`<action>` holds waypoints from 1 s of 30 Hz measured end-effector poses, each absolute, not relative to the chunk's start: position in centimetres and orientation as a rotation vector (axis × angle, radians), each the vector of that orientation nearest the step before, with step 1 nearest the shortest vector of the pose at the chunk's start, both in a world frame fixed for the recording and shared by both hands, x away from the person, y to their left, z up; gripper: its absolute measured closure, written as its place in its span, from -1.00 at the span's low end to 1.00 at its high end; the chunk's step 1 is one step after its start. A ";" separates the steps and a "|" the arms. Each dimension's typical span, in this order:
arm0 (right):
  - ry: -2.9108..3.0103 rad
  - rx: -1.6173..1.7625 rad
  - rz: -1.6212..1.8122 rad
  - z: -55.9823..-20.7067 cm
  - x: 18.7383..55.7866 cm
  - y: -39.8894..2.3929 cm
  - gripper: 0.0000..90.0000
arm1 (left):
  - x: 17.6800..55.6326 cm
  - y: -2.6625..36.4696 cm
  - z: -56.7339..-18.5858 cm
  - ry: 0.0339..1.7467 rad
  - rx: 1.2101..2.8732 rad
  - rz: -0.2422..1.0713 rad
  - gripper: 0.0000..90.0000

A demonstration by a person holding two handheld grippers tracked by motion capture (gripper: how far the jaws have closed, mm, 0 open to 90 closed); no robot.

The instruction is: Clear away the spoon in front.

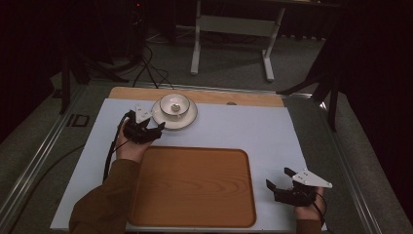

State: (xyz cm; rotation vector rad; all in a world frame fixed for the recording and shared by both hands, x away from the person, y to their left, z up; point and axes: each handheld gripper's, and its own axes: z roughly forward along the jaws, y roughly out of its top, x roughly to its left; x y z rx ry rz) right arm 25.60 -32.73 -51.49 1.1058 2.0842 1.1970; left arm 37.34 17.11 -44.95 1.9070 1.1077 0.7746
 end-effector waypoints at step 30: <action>2.082 1.111 1.194 -51.4 25.6 -32.9 -0.69 | 40.3 13.1 -45.8 0.988 2.008 0.741 0.09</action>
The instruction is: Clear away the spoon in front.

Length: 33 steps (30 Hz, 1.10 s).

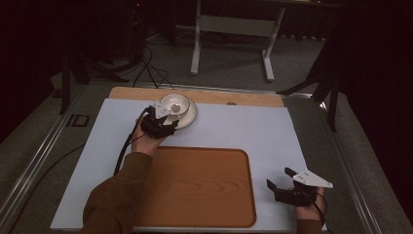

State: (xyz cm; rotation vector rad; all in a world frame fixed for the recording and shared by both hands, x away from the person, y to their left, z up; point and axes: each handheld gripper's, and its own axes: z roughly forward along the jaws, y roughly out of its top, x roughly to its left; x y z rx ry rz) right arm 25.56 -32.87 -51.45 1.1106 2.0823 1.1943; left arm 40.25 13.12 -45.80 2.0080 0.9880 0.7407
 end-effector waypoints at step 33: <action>2.069 1.119 1.198 -51.5 25.6 -33.2 -0.69 | 41.8 12.7 -45.1 1.098 2.100 0.865 0.96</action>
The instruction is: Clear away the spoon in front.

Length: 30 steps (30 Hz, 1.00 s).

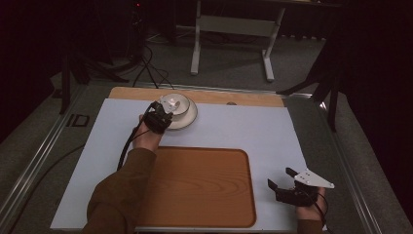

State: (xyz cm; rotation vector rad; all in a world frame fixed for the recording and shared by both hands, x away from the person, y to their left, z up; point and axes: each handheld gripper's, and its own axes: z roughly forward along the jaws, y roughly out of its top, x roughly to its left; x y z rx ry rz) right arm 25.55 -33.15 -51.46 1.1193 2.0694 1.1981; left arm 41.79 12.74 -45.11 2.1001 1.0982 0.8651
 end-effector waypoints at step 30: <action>2.066 1.121 1.202 -51.4 25.5 -33.2 -0.69 | 39.6 14.4 -43.1 1.065 2.037 0.863 0.99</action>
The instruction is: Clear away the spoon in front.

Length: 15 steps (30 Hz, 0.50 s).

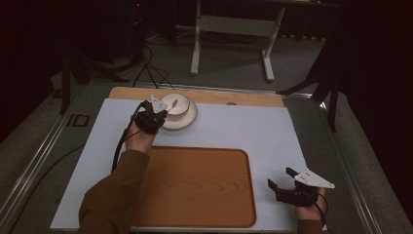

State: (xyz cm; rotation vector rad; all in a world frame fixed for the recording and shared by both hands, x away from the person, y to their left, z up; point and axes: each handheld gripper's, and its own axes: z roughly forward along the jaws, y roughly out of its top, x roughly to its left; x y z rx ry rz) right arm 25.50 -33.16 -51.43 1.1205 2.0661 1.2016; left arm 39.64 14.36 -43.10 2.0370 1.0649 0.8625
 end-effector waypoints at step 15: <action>2.058 1.121 1.206 -51.4 25.4 -33.2 -0.69 | 38.3 15.1 -41.8 1.036 2.017 0.879 0.98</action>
